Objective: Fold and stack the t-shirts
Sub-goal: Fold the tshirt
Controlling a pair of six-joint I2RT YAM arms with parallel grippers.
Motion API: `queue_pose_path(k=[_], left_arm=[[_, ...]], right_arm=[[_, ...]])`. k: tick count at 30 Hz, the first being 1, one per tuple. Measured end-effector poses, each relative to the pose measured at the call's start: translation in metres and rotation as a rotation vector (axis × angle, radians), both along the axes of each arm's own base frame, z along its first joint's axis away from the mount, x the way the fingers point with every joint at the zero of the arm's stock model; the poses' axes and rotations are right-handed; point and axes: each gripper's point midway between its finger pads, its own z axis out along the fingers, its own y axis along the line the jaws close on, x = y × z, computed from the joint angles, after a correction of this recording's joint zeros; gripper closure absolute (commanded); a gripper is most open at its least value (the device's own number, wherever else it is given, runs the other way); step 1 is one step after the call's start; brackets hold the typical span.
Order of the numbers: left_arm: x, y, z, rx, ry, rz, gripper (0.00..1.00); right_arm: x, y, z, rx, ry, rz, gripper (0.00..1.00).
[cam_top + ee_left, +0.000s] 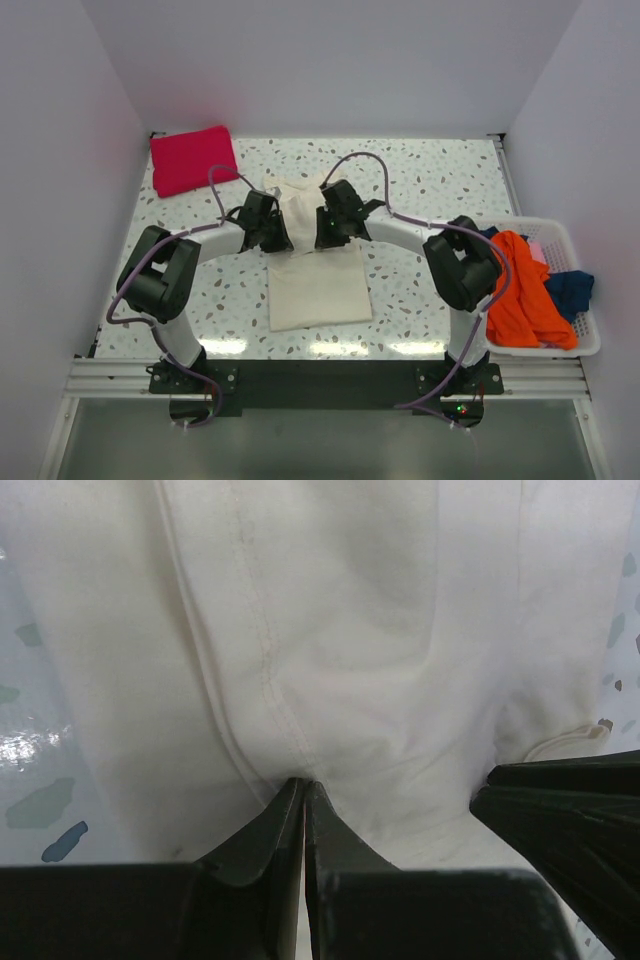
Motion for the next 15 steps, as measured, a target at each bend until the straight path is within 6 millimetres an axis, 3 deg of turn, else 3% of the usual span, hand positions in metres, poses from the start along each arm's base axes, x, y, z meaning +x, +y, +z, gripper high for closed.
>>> queue_pose_path(k=[8, 15], left_arm=[[0.000, 0.000, 0.000, 0.000, 0.000, 0.000, 0.91], [0.000, 0.000, 0.000, -0.002, 0.001, -0.001, 0.89]], right_arm=[[-0.011, -0.009, -0.025, -0.128, 0.013, 0.016, 0.75], [-0.010, -0.007, -0.024, -0.177, -0.007, 0.032, 0.65]])
